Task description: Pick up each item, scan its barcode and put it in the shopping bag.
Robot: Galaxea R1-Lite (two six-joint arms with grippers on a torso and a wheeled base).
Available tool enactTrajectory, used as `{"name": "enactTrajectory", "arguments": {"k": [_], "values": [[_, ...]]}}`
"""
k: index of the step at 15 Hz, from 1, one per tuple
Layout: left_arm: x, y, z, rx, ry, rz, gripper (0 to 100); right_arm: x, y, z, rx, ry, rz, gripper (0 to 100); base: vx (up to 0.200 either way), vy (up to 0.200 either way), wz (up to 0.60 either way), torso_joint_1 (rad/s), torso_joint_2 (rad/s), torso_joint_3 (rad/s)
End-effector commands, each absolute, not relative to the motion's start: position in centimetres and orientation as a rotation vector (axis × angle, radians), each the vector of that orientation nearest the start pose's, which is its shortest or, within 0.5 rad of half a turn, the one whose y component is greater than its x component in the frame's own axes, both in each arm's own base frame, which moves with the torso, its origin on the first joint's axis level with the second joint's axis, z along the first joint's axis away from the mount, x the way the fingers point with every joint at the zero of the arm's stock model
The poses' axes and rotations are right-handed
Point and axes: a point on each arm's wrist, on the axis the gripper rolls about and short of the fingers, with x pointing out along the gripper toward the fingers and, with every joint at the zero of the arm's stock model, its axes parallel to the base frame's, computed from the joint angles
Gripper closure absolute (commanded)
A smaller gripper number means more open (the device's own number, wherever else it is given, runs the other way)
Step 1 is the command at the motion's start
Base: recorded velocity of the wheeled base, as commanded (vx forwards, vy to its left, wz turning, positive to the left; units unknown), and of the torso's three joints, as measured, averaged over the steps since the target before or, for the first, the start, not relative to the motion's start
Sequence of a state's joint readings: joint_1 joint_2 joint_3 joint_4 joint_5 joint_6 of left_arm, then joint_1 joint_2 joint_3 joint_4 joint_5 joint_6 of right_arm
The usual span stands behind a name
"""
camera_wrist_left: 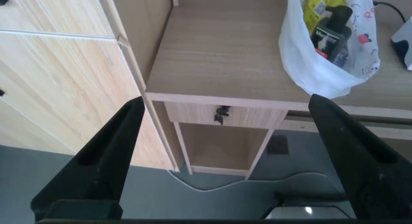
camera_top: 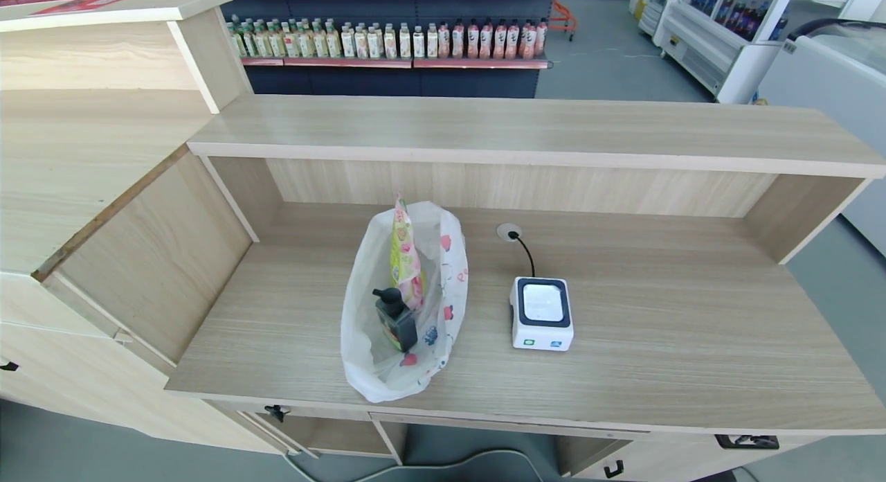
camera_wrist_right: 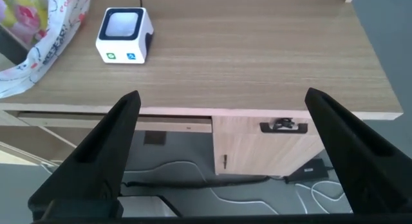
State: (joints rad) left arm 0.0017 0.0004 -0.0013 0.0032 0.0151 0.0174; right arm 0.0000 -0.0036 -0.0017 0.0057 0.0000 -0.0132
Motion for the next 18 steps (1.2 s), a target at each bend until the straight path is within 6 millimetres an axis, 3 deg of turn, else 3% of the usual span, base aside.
{"name": "enactTrajectory", "arguments": {"k": [1, 6, 9, 15, 18], "values": [[-2.29, 0.03, 7.56, 0.018, 0.002, 0.017, 0, -2.29, 0.0, 7.53, -0.015, 0.005, 0.0, 0, 0.0, -0.2, 0.0, 0.002, 0.01, 0.002], [-2.29, 0.03, 7.56, 0.015, 0.002, 0.018, 0, -2.29, 0.0, 7.53, -0.014, 0.005, 0.0, 0, 0.0, -0.2, 0.0, 0.003, 0.0, 0.0], [-2.29, 0.03, 7.56, 0.012, 0.002, 0.018, 0, -2.29, 0.0, 7.53, -0.011, 0.005, 0.0, 0, 0.0, 0.0, 0.0, 0.0, 0.0, 0.0], [-2.29, 0.03, 7.56, 0.012, 0.002, 0.018, 0, -2.29, 0.0, 7.53, -0.009, 0.005, 0.0, 0, 0.2, 0.0, 0.0, -0.001, 0.0, 0.001], [-2.29, 0.03, 7.56, 0.011, 0.002, 0.018, 0, -2.29, 0.0, 7.53, -0.008, 0.005, 0.0, 0, 0.0, 0.0, 0.0, 0.0, 0.0, 0.0]]}}
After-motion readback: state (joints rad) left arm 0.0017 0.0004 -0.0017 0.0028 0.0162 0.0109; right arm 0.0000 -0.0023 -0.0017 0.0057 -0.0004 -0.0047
